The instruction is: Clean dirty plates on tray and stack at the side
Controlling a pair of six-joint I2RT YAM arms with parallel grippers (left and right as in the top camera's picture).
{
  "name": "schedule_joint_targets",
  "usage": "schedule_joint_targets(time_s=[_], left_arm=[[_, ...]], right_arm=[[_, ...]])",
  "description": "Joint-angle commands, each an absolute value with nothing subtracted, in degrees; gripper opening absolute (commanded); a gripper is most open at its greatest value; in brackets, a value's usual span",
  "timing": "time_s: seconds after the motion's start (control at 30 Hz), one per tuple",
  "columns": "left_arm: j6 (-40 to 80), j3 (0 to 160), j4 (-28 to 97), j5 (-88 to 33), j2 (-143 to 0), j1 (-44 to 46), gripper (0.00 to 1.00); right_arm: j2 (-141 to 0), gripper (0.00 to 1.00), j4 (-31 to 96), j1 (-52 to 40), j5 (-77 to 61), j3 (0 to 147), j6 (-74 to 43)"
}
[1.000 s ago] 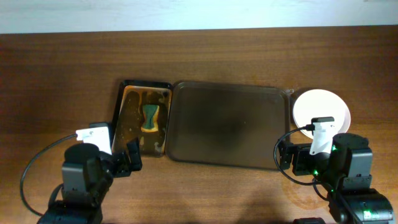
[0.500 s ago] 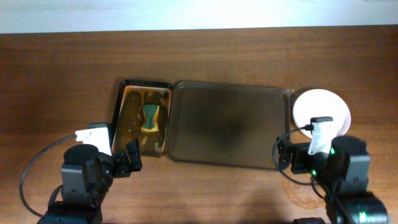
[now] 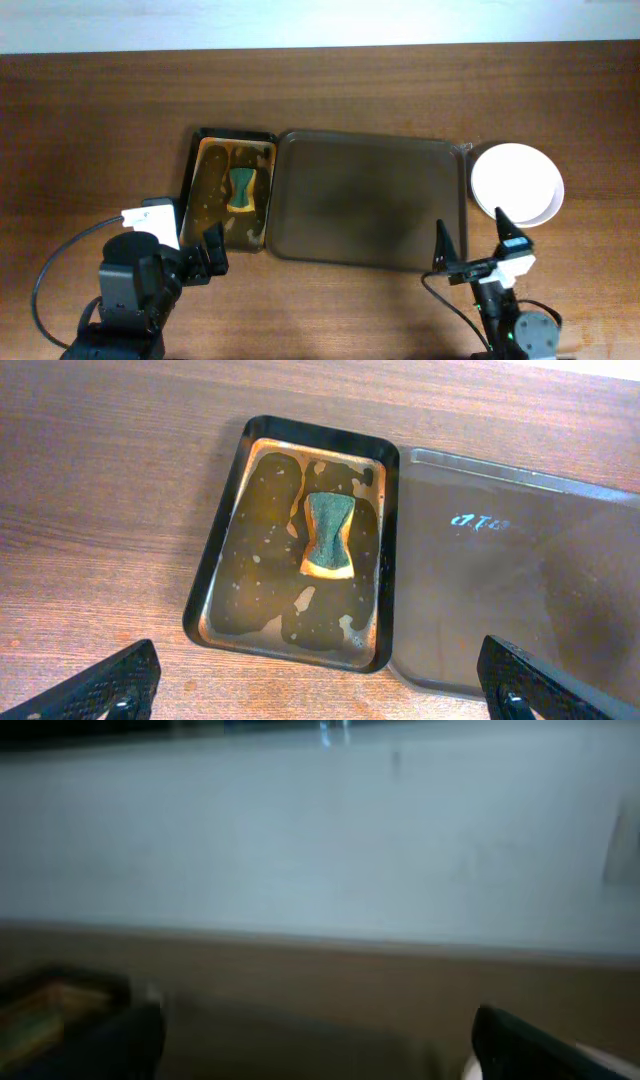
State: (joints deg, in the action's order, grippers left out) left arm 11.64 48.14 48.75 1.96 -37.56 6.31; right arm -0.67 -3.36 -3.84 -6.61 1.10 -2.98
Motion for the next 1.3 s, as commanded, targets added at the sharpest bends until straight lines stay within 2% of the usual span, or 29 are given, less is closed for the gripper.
schedule_joint_targets(time_s=[0.0,0.77,0.93,1.1,1.27], left_arm=[[12.0,47.8,48.7,1.7,-37.4,6.2,1.00],[12.0,47.8,48.8,1.7,-37.4,6.2,1.00],[12.0,44.3,49.6,9.8,-31.8,6.0,1.00],[12.0,24.3,37.1,5.3,-13.6,1.3,1.00],[11.9,8.0,15.7,4.5,-0.7,1.1,1.00]], right_arm=[[-0.2,0.98,3.5,-2.5,-5.5,0.3,-3.3],[-0.4,0.98,4.1,-2.6,-5.5,0.3,-3.4],[-0.4,0.98,4.1,-2.6,-5.5,0.3,-3.4],[-0.4,0.98,4.1,-2.6,-5.5,0.3,-3.4],[-0.4,0.98,4.1,-2.6,-5.5,0.3,-3.4]])
